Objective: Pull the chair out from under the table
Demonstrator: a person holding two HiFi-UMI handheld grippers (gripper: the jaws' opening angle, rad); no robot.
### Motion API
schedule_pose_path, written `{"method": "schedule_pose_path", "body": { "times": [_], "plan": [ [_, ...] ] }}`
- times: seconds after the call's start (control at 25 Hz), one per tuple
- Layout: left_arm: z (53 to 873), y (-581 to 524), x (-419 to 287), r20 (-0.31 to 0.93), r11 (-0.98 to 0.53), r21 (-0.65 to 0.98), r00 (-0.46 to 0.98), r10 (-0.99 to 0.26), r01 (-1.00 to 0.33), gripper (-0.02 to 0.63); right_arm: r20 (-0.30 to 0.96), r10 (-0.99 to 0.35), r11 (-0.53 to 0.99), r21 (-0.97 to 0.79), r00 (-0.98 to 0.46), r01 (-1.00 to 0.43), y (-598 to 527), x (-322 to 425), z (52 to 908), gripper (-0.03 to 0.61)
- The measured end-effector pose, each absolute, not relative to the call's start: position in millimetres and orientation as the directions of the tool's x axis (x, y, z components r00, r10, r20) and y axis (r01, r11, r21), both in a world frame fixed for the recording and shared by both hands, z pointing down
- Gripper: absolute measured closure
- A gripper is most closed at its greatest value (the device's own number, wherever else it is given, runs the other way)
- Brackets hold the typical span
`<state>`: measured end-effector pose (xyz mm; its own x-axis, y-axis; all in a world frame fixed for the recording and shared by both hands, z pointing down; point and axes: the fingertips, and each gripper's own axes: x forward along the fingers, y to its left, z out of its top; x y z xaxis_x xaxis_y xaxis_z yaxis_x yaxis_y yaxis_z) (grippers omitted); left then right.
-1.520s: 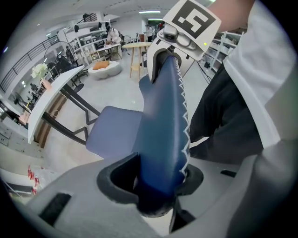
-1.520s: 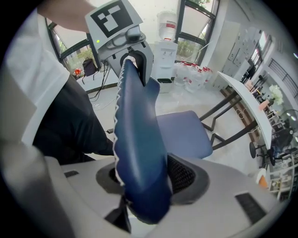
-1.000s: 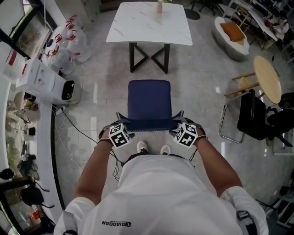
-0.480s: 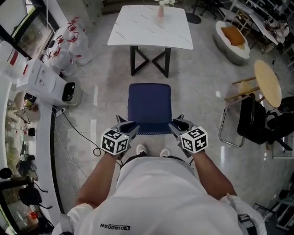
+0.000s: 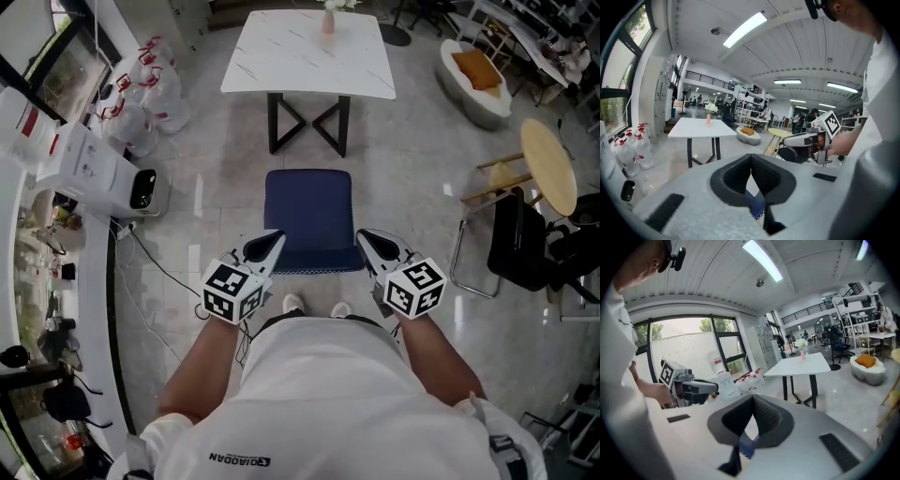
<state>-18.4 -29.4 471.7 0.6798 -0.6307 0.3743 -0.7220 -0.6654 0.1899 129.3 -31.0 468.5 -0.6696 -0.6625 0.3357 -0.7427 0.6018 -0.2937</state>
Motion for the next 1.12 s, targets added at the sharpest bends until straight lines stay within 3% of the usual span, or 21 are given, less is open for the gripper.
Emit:
{"method": "schedule_pose_path", "body": {
  "times": [0.28,1.12],
  "plan": [
    [455.7,-33.4,-15.1,0.338,-0.671,0.187,0.688,-0.642,-0.718,0.609,0.337,-0.671,0.625,-0.222,-0.660,-0.748,-30.1,126.0,461.3,0.574],
    [454.5,-33.8,-19.7,0.346,-0.667,0.162,0.675,-0.652,-0.727,0.609,0.352,-0.666,0.618,-0.234,-0.658,-0.751,-33.3,126.1,464.9,0.574]
  ]
}}
